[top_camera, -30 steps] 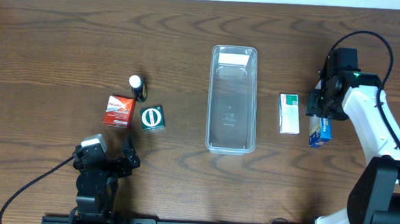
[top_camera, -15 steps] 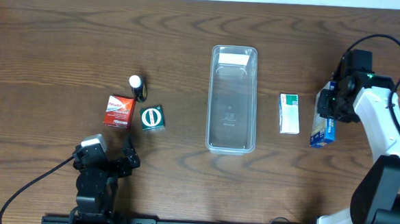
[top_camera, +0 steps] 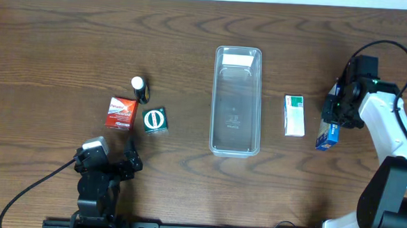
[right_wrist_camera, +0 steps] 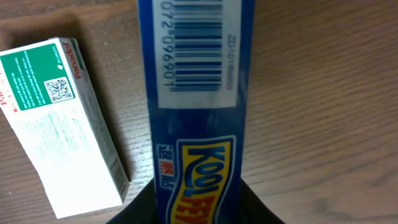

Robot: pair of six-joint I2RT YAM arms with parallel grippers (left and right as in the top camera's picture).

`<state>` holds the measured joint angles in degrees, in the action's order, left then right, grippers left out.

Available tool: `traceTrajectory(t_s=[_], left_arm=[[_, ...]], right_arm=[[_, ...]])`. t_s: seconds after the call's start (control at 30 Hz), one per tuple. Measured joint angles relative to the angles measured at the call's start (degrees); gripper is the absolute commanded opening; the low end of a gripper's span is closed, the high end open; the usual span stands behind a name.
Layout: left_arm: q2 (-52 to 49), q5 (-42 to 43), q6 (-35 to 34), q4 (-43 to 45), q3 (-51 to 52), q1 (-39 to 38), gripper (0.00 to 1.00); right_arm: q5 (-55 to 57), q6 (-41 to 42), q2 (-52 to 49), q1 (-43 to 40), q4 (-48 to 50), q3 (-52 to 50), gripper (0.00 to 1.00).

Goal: Pack container
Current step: 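Move right gripper to the blue box and grasp it, then carry the blue box with right gripper and lower it into container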

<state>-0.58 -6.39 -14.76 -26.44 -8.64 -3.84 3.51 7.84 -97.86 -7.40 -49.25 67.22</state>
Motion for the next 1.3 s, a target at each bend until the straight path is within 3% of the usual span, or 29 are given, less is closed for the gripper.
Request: traceTrajectory(t_s=[0.27, 0.57, 0.73, 0.9, 1.3], left_arm=[[0.0, 0.0, 0.0, 0.0, 0.0, 0.0, 0.98], [0.0, 0.0, 0.0, 0.0, 0.0, 0.0, 0.98], [0.0, 0.0, 0.0, 0.0, 0.0, 0.0, 0.98], [0.0, 0.0, 0.0, 0.0, 0.0, 0.0, 0.98], [0.0, 0.0, 0.0, 0.0, 0.0, 0.0, 0.98]], right_arm=[[-0.3, 0.7, 0.0, 0.0, 0.5, -0.2, 0.08], [-0.2, 1.6, 0.3, 1.2, -5.3, 1.5, 0.09], [-0.1, 1.6, 2.8, 7.3, -9.9, 7.9, 0.02], [-0.1, 1.7, 7.4, 16.9, -10.5, 17.0, 0.01], [-0.7, 14.8, 7.2, 33.1, 1.6, 21.2, 0.01]])
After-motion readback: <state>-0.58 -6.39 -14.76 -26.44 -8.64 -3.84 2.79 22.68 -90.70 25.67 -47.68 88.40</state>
